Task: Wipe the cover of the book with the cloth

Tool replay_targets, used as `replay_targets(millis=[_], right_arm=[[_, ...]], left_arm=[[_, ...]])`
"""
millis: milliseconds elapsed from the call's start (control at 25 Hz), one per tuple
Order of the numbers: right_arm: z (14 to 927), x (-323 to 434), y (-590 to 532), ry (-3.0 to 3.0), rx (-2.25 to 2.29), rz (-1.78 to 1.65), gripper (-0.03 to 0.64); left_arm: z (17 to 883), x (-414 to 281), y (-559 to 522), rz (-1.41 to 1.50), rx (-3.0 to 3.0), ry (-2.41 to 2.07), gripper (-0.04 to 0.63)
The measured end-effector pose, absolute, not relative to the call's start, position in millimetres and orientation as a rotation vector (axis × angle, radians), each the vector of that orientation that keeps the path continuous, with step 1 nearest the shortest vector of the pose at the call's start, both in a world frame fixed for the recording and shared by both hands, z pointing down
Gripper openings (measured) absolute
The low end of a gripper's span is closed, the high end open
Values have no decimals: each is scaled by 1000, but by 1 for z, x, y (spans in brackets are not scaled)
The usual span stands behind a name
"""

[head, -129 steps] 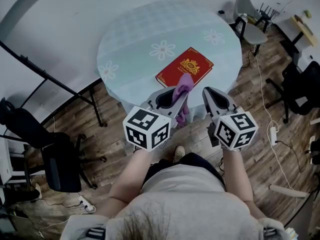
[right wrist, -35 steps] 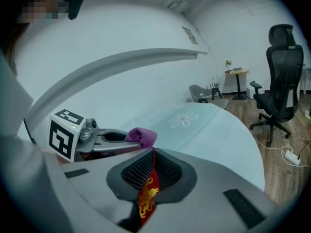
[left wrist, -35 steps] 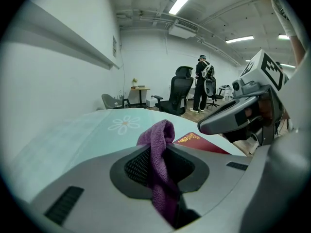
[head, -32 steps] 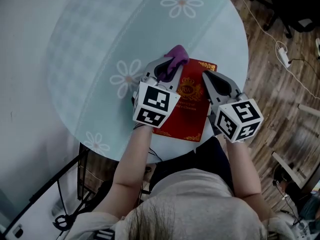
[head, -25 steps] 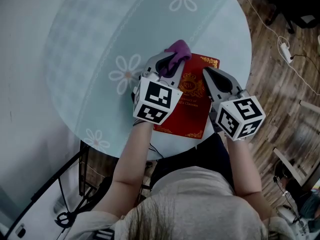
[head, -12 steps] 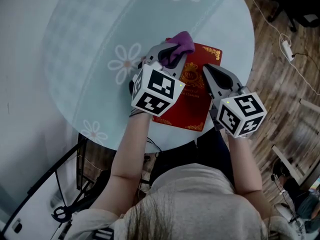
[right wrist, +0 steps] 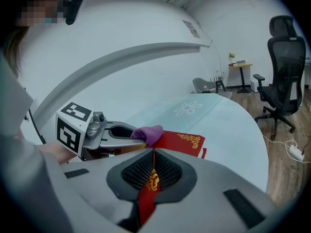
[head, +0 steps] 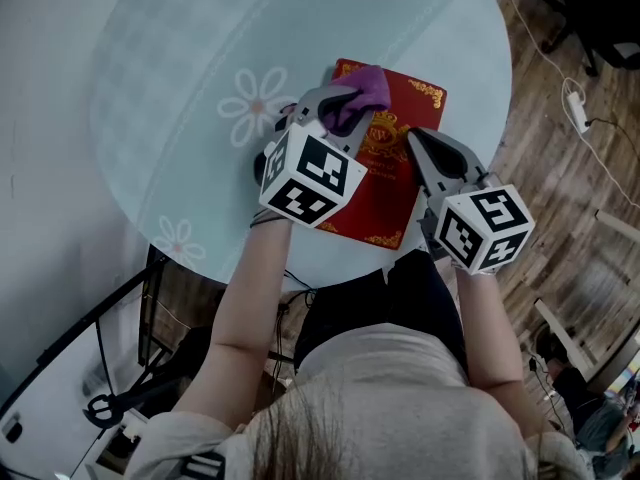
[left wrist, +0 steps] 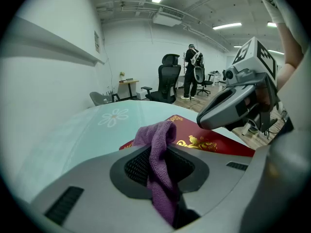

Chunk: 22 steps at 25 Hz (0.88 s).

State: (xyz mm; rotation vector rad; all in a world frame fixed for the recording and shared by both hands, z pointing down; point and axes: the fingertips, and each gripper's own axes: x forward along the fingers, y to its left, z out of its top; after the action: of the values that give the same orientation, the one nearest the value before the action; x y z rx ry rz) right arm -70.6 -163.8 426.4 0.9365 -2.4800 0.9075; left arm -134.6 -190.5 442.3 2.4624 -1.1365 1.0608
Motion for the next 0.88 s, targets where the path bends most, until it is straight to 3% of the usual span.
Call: replay_targets(millis=[880], right_arm=[[426,-66,-118,-2512,706,878,23]], left_arm=[[445,-134,-119,1054,2439,-1179,81]])
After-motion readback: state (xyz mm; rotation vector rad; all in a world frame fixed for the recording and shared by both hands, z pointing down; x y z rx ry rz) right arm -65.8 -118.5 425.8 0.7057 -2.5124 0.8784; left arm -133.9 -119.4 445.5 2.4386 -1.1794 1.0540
